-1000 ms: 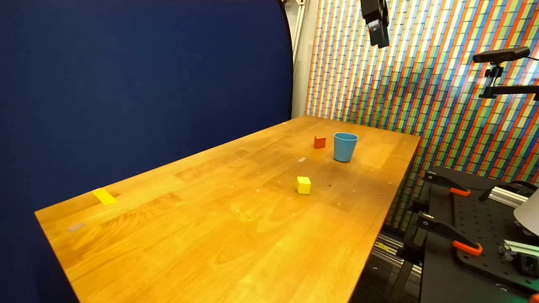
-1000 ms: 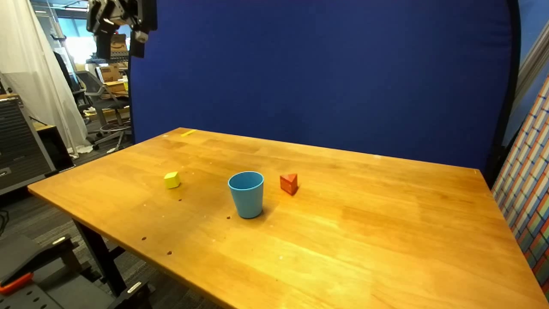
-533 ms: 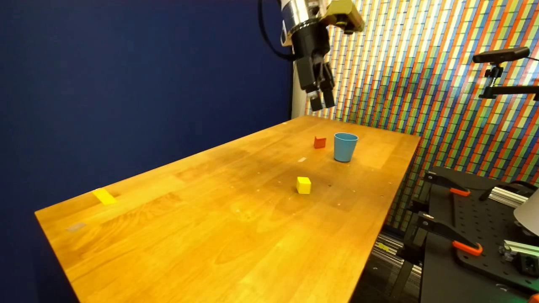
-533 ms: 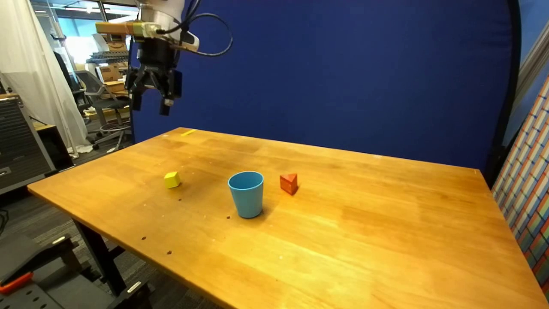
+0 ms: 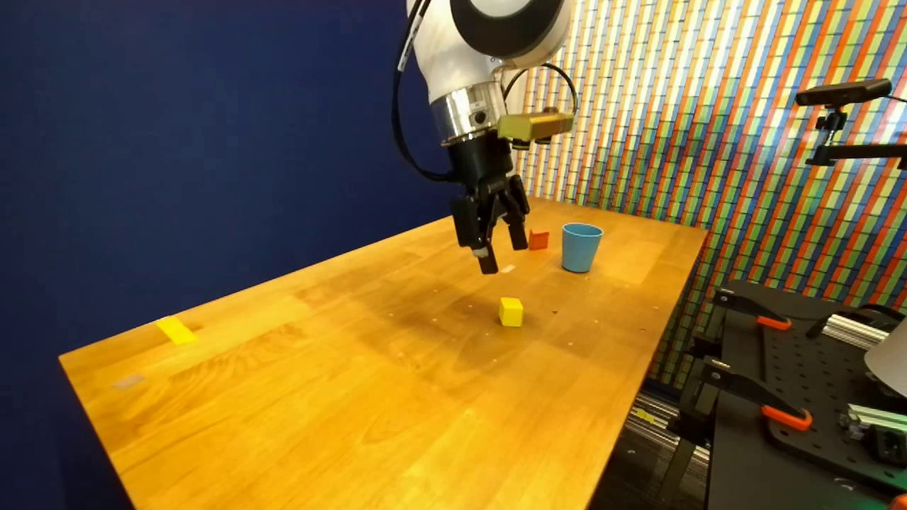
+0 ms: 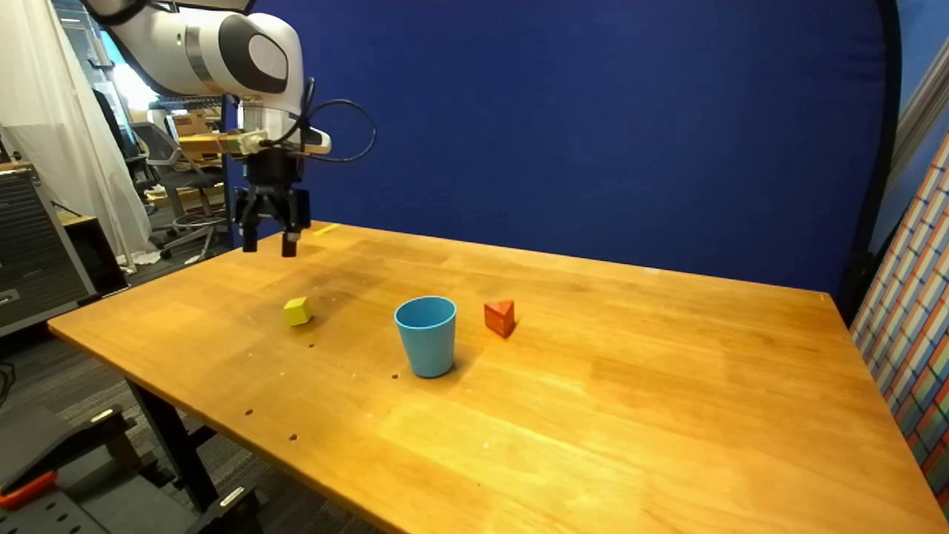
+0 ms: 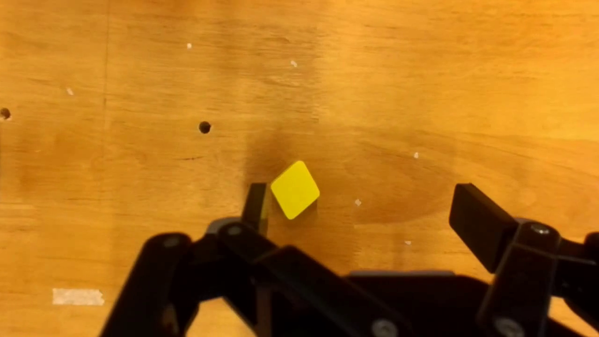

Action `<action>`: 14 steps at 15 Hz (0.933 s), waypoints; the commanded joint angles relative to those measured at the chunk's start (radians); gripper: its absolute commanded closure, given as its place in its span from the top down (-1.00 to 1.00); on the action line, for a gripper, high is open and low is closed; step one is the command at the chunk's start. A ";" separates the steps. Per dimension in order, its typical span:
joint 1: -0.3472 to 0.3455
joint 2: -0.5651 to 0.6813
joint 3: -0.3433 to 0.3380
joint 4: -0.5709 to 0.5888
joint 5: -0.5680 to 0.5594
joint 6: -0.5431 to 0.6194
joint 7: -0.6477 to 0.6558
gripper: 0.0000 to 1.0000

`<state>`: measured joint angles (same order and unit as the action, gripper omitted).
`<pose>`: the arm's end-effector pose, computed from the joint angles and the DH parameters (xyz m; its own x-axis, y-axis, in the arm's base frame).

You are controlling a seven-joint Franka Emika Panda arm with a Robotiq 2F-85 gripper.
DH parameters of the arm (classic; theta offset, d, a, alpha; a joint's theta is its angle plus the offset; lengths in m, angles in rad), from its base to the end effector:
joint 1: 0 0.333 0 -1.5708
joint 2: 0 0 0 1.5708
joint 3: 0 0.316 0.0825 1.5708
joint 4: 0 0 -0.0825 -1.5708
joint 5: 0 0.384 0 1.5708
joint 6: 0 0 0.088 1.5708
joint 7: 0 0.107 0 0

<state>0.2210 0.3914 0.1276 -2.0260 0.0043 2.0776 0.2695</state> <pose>0.5270 0.1913 0.2322 0.9411 0.0642 -0.3321 0.0815 -0.9959 0.0384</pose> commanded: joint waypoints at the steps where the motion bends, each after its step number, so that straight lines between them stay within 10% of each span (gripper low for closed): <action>1: 0.012 0.067 -0.019 0.026 -0.015 0.024 0.039 1.00; 13: 0.007 0.257 -0.054 0.190 -0.009 -0.086 0.026 1.00; 14: 0.005 0.269 -0.056 0.204 -0.010 -0.100 0.022 0.50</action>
<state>0.2228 0.6140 0.0823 -1.8996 -0.0001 2.0445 0.2947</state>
